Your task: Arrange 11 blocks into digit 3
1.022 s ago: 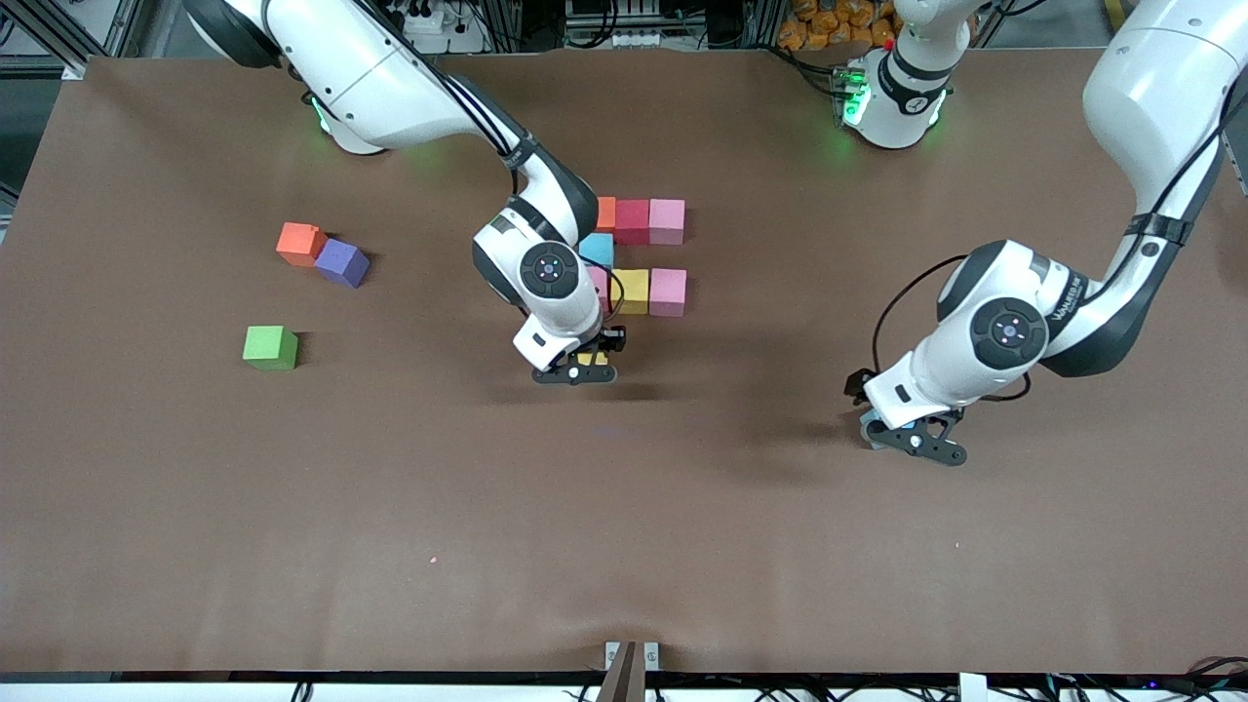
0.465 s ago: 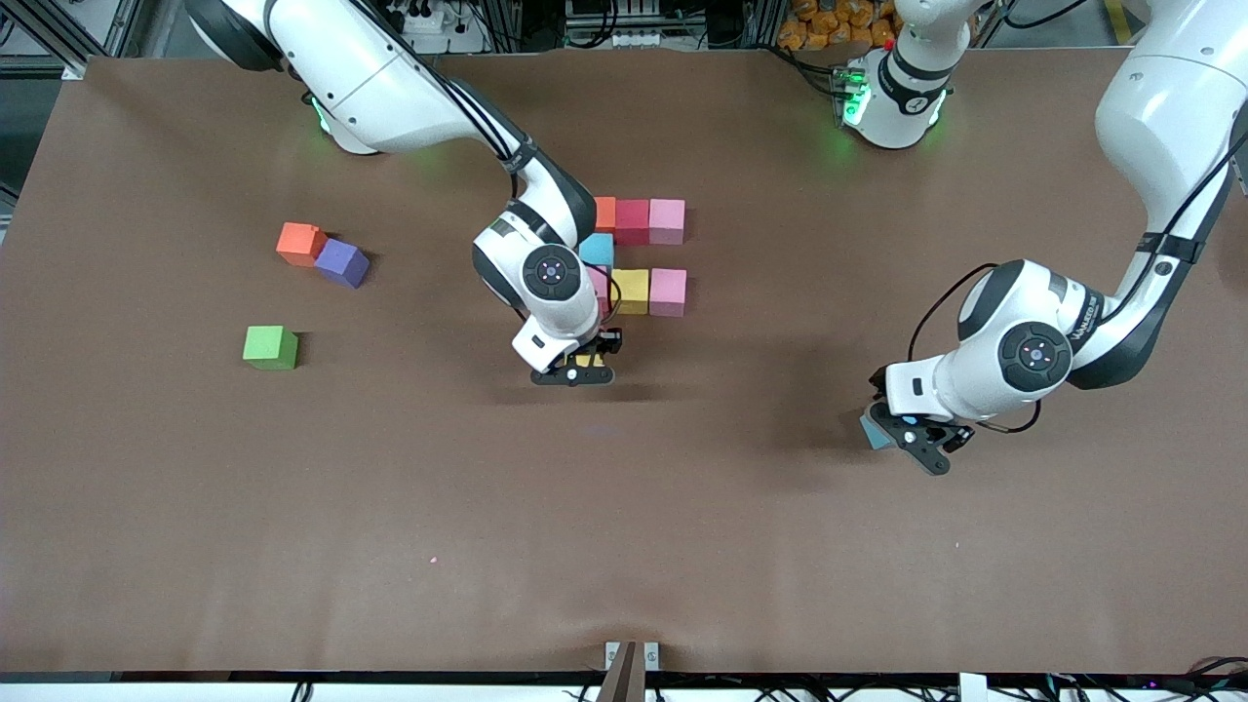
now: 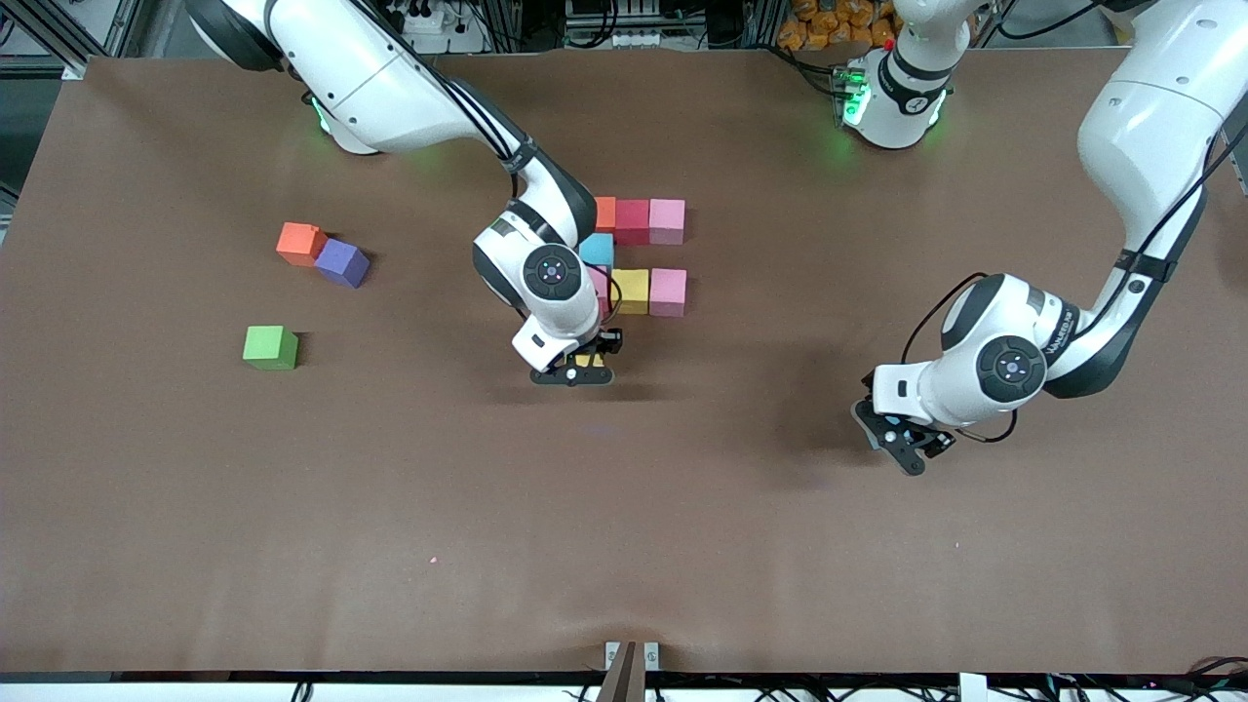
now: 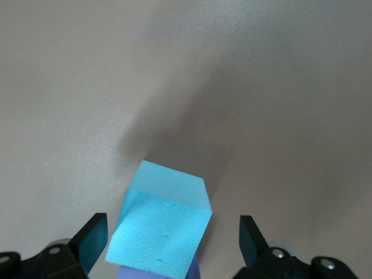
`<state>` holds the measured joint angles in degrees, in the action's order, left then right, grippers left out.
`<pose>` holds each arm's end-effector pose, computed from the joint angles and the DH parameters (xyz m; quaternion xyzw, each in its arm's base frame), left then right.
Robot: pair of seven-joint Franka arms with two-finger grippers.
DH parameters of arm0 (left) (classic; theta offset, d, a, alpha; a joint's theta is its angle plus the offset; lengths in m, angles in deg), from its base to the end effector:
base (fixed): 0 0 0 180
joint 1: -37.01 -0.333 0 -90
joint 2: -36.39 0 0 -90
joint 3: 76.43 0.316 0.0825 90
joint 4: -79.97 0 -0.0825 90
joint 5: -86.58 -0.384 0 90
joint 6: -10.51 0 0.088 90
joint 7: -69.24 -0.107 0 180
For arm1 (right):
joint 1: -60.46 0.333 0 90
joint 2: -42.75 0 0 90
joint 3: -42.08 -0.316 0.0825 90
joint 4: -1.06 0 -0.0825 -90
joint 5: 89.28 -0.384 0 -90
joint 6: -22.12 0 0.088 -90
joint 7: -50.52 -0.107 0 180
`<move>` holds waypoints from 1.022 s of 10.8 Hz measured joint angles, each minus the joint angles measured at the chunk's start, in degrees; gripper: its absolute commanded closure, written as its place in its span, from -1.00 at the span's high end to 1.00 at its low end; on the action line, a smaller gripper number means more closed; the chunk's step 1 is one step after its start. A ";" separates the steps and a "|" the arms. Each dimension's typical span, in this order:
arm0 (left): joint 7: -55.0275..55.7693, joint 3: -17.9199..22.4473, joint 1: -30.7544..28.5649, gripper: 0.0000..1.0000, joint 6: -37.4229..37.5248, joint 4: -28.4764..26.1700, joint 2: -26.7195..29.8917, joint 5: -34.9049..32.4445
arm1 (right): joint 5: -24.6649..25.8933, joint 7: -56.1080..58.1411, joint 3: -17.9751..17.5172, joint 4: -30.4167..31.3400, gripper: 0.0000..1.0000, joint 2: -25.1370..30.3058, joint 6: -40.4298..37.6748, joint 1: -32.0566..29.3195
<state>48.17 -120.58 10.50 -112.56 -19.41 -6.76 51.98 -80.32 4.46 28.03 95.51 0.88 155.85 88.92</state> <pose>0.6415 -0.1278 0.2314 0.8948 -0.4448 -0.0364 0.0111 0.5176 0.4455 0.1935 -0.9996 0.0055 0.0250 0.0117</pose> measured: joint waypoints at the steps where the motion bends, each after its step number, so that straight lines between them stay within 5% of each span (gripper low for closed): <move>1: -0.07 0.20 0.06 1.00 0.00 -0.03 -0.42 -0.65 | 0.01 -0.10 0.00 0.01 -0.33 0.00 0.00 0.01; 3: -0.10 0.43 0.02 1.00 0.00 -0.26 -0.93 -3.54 | 0.02 -0.18 -0.01 0.04 -0.28 -0.01 -0.01 0.01; 4: -0.10 0.47 -0.01 1.00 0.00 -0.42 -1.14 -4.32 | 0.02 -0.19 -0.02 0.09 0.20 0.00 -0.01 0.01; 5: -0.10 0.52 -0.02 1.00 0.00 -0.61 -1.40 -4.56 | 0.03 -0.22 -0.03 0.13 0.96 0.00 -0.01 0.01; 8: -0.11 0.56 -0.02 1.00 0.00 -1.08 -2.14 -6.38 | 0.04 -0.39 -0.08 0.62 1.00 -0.03 -0.02 0.04; 10: -0.91 0.57 -0.02 0.50 0.00 -1.19 -2.20 -6.97 | 0.04 -0.39 -0.08 0.47 1.00 0.05 0.14 0.04; 11: -1.91 0.56 0.00 0.00 -0.01 -1.17 -2.20 -7.20 | 0.04 -0.39 -0.08 0.29 1.00 0.35 0.19 0.03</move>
<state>46.26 -120.02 10.50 -112.57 -20.58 -8.96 44.77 -80.28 4.07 27.95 95.81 1.23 156.04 88.95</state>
